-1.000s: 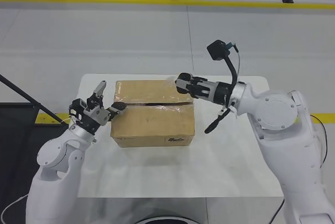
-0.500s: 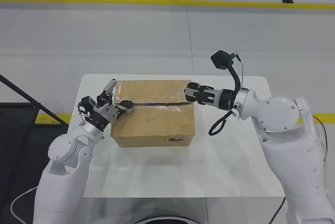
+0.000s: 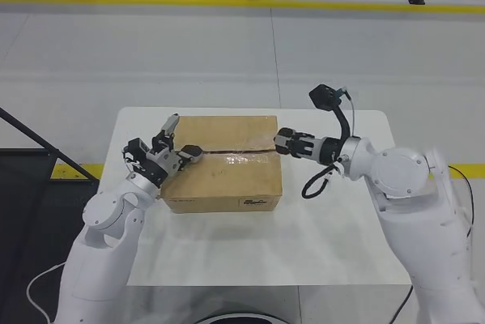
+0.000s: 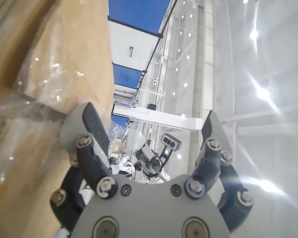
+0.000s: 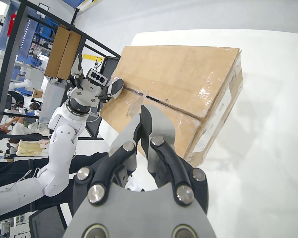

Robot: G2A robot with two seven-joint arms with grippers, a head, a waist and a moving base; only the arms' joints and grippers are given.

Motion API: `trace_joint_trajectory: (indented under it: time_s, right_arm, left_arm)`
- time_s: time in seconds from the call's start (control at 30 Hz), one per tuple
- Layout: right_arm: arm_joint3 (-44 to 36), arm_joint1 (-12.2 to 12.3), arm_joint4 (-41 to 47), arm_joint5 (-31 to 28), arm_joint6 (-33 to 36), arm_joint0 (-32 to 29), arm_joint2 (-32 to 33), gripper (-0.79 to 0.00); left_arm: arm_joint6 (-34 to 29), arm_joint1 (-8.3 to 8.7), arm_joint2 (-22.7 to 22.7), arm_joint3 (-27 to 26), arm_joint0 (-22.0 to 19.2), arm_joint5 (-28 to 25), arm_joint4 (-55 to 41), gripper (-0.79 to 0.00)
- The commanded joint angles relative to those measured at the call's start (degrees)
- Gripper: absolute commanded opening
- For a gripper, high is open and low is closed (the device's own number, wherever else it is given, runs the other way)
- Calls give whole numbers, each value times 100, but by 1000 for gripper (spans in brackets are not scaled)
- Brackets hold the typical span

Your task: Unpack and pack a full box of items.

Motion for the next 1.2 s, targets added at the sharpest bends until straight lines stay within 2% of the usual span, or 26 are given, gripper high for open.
trace_joint_trajectory:
  time_s: [0.0,0.57,1.17]
  right_arm:
    - [-13,14,-48,49,21,-31,15,-785]
    - [224,59,-572,452,61,-14,-226,-785]
    - [443,67,-1016,800,78,58,-475,-785]
  left_arm:
    - [7,0,25,-13,-1,1,6,0]
    - [45,-8,258,-31,-16,12,58,0]
    - [59,-2,304,17,-44,10,34,0]
